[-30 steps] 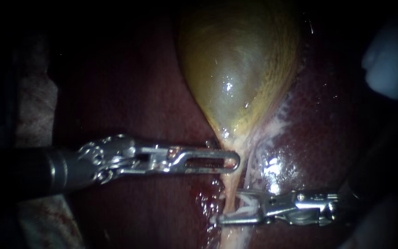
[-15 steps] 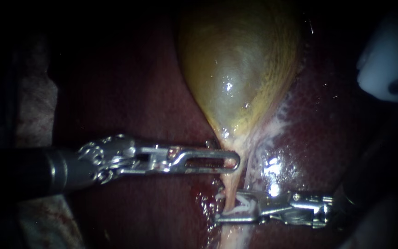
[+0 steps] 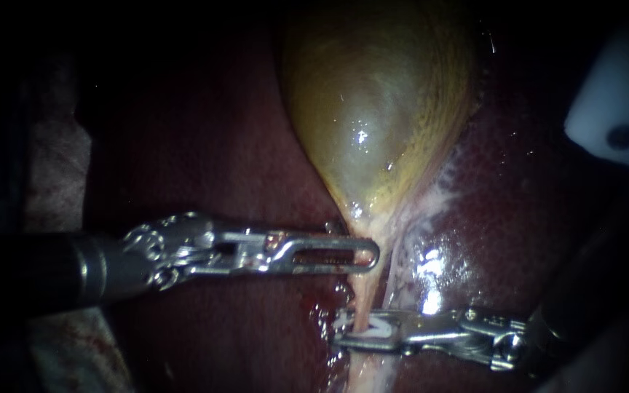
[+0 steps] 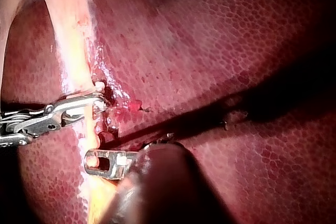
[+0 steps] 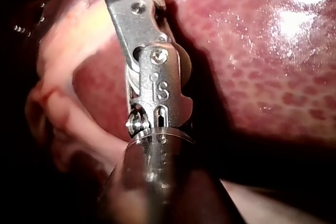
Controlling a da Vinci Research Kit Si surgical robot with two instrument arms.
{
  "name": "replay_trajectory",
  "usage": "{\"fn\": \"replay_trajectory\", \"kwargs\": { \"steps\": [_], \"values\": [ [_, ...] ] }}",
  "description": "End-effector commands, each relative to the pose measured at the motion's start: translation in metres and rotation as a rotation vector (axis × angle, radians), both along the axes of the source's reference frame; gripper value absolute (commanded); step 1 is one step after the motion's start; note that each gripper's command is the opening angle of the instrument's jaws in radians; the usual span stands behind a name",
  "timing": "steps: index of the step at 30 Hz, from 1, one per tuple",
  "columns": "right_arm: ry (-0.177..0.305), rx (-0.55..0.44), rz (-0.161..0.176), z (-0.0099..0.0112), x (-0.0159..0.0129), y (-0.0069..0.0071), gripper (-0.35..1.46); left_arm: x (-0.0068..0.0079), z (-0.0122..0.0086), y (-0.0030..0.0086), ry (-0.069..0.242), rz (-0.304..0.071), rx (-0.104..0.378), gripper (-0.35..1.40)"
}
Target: Clipping second clip left tube
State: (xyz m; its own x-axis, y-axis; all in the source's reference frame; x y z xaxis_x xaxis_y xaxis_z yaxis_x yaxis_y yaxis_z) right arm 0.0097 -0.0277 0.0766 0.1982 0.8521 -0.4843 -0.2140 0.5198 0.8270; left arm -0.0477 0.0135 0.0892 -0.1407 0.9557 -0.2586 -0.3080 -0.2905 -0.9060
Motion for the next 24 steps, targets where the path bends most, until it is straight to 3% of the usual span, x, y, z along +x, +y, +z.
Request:
{"fn": "replay_trajectory", "kwargs": {
  "steps": [1, 3, 24],
  "values": [
    [0.001, -0.001, -0.002, 0.0000, -0.0001, 0.0000, -0.26, 0.0000, 0.0000, 0.0000, 0.000, 0.000, 0.000, -0.35],
    [0.003, 0.000, -0.004, 0.0000, -0.0001, 0.0000, -0.35, 0.0000, 0.0000, 0.0000, 0.000, 0.000, 0.000, -0.35],
    [-0.002, 0.001, 0.001, 0.0005, -0.0001, -0.0002, -0.35, 0.0000, 0.0000, 0.0000, 0.000, 0.000, 0.000, -0.35]
  ]
}}
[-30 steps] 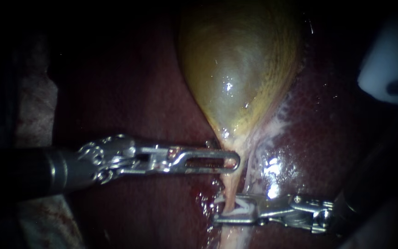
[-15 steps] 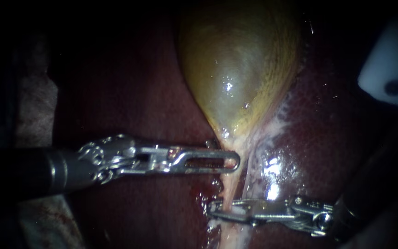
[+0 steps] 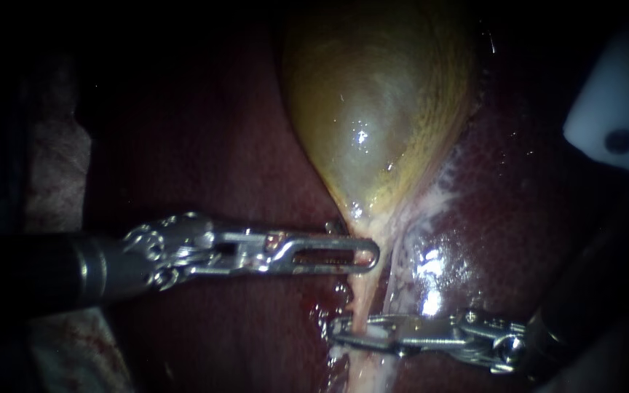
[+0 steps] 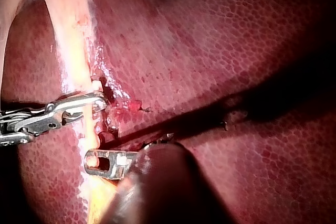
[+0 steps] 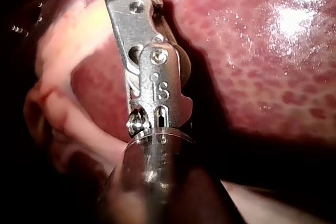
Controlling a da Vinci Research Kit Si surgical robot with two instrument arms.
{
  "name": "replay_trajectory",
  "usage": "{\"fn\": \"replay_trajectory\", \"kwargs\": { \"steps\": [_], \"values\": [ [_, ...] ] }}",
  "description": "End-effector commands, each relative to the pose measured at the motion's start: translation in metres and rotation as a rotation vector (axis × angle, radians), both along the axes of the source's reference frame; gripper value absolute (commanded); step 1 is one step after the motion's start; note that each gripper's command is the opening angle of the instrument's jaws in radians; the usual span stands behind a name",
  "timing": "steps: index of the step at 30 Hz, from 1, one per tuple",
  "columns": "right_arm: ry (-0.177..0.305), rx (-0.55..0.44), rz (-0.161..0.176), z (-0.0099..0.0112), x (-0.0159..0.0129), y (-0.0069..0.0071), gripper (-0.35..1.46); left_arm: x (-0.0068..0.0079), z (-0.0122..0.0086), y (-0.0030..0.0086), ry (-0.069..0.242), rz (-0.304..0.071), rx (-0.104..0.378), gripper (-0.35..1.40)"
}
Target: Clipping second clip left tube
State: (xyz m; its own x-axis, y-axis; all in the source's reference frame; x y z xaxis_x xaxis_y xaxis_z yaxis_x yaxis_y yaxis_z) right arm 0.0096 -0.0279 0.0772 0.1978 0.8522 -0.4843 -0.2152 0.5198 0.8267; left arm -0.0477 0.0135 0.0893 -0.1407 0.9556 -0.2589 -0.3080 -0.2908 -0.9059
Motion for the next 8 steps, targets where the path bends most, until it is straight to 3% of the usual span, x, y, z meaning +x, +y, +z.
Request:
{"fn": "replay_trajectory", "kwargs": {
  "steps": [1, 8],
  "values": [
    [-0.001, 0.001, 0.000, -0.0001, 0.0000, 0.0000, -0.35, 0.0000, 0.0000, 0.0000, 0.000, 0.000, 0.000, -0.35],
    [-0.001, 0.001, 0.000, -0.0001, 0.0000, 0.0000, -0.35, 0.0000, 0.0000, 0.0000, 0.000, 0.000, 0.000, -0.35]
  ]
}}
